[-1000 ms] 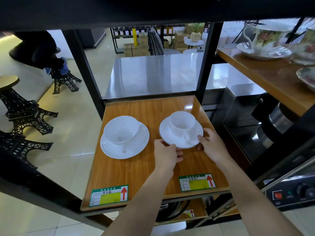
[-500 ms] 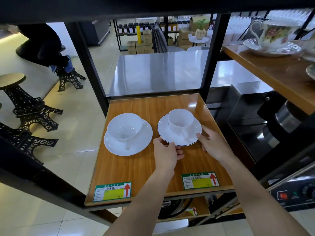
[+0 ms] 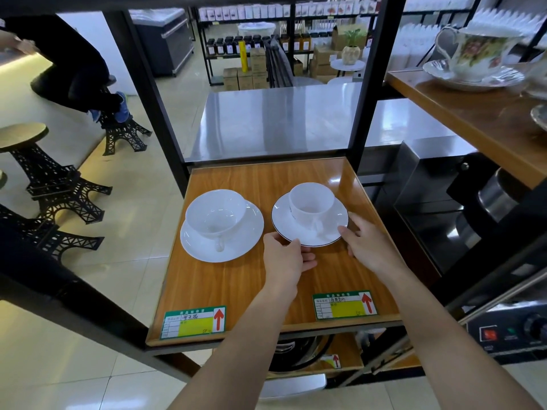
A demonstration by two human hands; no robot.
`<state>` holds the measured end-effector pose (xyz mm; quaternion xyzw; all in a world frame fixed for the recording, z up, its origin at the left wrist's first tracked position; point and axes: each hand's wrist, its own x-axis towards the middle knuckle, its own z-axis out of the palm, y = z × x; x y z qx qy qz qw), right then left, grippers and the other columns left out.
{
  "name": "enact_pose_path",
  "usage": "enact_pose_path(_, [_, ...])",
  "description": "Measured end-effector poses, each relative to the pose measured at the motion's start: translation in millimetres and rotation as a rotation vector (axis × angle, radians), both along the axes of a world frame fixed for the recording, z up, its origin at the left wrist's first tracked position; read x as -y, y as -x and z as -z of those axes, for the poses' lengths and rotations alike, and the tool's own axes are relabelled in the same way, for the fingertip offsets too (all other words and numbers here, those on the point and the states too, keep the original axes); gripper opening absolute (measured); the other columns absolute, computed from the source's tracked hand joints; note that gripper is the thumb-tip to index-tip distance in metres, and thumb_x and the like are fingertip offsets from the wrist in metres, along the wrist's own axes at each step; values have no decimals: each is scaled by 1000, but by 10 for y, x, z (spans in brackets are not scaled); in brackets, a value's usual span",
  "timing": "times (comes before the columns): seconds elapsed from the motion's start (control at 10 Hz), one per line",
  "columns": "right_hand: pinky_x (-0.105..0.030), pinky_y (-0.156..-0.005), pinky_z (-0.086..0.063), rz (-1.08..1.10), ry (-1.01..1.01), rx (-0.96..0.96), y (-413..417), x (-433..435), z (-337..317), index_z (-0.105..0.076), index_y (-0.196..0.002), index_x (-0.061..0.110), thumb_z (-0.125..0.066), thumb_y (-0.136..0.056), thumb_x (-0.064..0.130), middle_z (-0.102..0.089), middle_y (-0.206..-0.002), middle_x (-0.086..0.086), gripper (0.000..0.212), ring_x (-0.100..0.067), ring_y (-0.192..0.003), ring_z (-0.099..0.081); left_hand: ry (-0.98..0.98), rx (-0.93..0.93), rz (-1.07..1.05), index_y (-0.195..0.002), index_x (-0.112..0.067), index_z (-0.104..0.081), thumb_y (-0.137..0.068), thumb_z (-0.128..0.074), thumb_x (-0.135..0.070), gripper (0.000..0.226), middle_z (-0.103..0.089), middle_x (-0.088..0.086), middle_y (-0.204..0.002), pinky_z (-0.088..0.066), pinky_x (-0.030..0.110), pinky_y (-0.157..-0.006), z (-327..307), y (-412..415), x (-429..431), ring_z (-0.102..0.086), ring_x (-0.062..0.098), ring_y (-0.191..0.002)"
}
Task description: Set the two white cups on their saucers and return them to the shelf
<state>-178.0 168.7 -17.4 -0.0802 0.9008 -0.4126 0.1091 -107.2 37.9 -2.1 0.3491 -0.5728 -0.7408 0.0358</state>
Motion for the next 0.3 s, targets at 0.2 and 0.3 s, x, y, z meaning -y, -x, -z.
enact_pose_path(0.2, [-26, -64, -43, 102, 50, 67, -22, -15, -24, -33, -141, 19, -44, -94, 44, -56, -99, -4, 54, -18, -84, -59, 30, 68, 105, -131, -12, -36, -94, -51, -14, 40, -64, 11, -97, -57, 29, -62, -69, -65, 67, -64, 17, -72])
enact_pose_path(0.3, [-24, -56, -38, 151, 172, 113, -77, -92, -88, -38, -137, 16, -47, -93, 39, -58, -81, -5, 50, -13, -65, -53, 148, 91, 125, -122, -11, -46, -94, -52, -17, 29, -64, 8, -94, -54, 25, -55, -134, -200, 103, -62, 15, -72])
